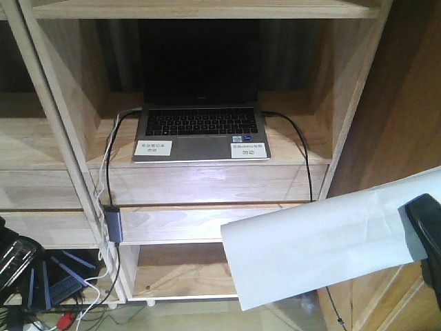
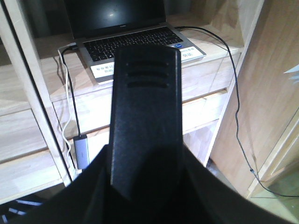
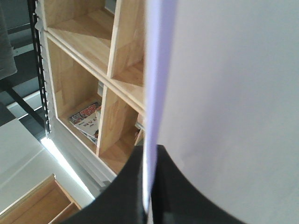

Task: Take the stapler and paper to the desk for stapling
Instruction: 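Drive the base away from the shelf, holding stapler and paper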

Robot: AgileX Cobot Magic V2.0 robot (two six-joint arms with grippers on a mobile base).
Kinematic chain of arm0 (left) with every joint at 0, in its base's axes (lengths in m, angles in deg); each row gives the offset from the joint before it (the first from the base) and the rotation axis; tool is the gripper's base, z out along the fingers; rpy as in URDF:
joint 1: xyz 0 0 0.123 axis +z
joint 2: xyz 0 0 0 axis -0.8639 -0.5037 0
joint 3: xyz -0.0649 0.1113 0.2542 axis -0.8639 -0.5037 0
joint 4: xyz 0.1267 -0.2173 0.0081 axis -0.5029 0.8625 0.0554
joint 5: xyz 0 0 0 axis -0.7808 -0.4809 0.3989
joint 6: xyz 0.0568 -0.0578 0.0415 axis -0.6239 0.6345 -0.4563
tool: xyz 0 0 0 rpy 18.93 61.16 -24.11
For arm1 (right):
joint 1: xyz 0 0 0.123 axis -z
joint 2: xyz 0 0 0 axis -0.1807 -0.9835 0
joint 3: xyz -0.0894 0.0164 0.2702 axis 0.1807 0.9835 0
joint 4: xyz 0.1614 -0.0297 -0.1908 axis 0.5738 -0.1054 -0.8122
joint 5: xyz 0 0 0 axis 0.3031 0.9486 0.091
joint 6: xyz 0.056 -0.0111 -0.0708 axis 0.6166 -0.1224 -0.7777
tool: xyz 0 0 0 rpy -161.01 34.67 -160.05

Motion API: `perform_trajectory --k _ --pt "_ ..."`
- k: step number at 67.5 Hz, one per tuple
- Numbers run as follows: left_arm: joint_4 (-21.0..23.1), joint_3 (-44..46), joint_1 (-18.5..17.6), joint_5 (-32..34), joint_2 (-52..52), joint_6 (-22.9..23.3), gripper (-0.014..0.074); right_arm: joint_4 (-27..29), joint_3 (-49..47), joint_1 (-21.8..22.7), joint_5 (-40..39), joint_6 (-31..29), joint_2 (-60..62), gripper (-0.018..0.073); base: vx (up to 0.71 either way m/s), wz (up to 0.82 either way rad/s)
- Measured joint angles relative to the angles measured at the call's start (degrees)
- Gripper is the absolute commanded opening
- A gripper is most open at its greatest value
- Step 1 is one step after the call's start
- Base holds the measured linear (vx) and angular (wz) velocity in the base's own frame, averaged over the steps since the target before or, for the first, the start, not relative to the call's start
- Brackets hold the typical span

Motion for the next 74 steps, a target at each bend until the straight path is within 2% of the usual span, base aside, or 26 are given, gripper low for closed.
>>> perform_trajectory --k 31,74 --pt "0.05 0.0 0.0 0.0 0.0 0.0 -0.0006 0.0 0.0 0.0 0.0 0.0 0.0 -0.0002 -0.05 0.17" --pt "0.05 0.0 0.0 0.0 0.0 0.0 -0.0006 0.0 0.0 0.0 0.0 0.0 0.0 -0.0002 -0.01 0.56"
